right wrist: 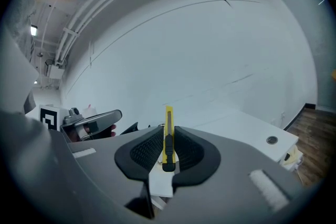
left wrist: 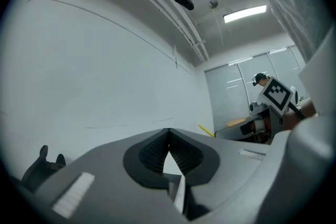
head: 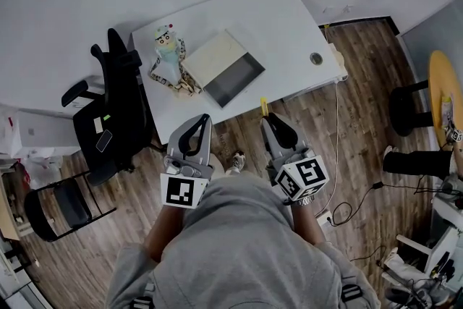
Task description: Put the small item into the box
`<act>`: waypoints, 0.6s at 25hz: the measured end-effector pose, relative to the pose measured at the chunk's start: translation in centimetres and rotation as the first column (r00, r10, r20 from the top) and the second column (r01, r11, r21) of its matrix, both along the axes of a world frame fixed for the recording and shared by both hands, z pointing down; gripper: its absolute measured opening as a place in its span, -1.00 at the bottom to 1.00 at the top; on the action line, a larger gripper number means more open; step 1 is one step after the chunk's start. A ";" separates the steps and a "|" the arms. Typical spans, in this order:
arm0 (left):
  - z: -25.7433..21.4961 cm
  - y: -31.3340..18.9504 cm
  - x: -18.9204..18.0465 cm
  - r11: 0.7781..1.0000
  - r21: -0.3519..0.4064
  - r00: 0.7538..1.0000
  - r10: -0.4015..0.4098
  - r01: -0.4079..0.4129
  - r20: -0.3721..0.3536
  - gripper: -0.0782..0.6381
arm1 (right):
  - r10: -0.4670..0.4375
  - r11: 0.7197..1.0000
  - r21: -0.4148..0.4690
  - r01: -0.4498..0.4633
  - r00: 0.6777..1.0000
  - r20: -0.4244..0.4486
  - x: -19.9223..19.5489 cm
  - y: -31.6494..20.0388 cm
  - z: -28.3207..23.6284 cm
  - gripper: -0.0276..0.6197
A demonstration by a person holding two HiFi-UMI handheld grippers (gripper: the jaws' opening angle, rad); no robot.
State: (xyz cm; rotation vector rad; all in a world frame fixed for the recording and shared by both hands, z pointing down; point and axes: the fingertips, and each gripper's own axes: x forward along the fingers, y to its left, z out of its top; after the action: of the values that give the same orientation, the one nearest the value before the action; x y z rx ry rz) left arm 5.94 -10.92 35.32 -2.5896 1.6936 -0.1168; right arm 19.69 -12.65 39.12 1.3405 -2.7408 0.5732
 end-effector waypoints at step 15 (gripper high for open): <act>1.9 -7.2 -1.3 0.995 -0.060 0.996 0.083 -0.084 -0.023 -0.77 | 0.041 0.998 -0.048 -0.045 0.996 -0.079 -2.5 -6.3 1.4 -0.66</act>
State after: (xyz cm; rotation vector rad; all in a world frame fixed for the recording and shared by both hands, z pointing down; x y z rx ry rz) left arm 4.65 -18.10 37.26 -2.7099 1.6100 -0.1411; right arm 17.19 -18.92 40.51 1.3826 -2.6247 0.5747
